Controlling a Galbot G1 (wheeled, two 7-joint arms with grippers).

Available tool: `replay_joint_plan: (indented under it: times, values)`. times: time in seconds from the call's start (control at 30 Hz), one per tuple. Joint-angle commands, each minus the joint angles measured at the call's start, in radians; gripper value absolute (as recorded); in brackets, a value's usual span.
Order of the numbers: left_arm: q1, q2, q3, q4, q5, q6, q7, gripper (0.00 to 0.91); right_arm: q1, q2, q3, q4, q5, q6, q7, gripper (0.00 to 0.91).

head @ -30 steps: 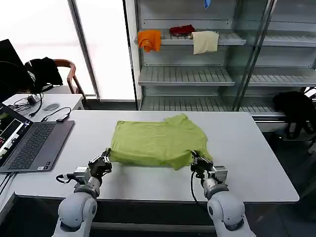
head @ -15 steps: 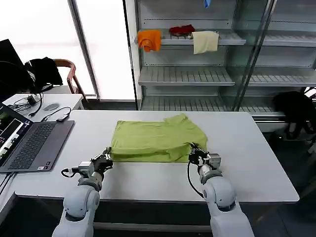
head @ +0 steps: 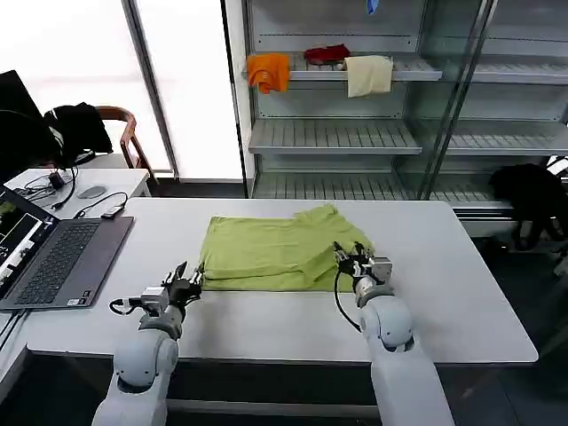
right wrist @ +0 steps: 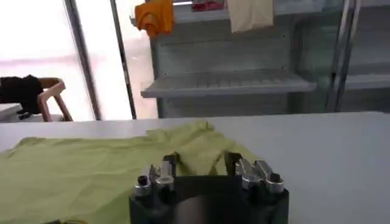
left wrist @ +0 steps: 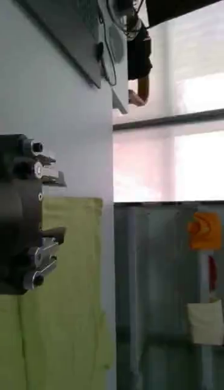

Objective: Fold and organize the clothes.

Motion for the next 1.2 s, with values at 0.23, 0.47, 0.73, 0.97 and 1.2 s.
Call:
replay_joint_plan:
  times: [0.23,0.47,0.73,0.97,1.2]
  values:
    - [0.06,0.002,-0.014,-0.057,-0.002,0.007,0.002,0.907,-0.032,-0.039,0.031,0.065,0.009,-0.031,-0.03,0.907]
    - [0.095,0.007,-0.009,-0.06,0.037,0.038,-0.001,0.907,-0.22,-0.094,0.038,0.198,-0.01,-0.032,-0.058,0.907]
    - [0.103,0.007,0.009,-0.05,0.051,0.032,0.0,0.907,-0.309,-0.113,0.064,0.237,-0.023,-0.031,-0.064,0.856]
    - [0.092,0.004,0.016,-0.019,0.06,0.015,0.001,0.907,-0.336,-0.104,0.059,0.236,-0.034,-0.03,-0.074,0.715]
    - [0.09,0.002,0.018,0.007,0.058,0.0,0.007,0.02,-0.341,-0.095,0.054,0.21,-0.059,-0.025,-0.072,0.0]
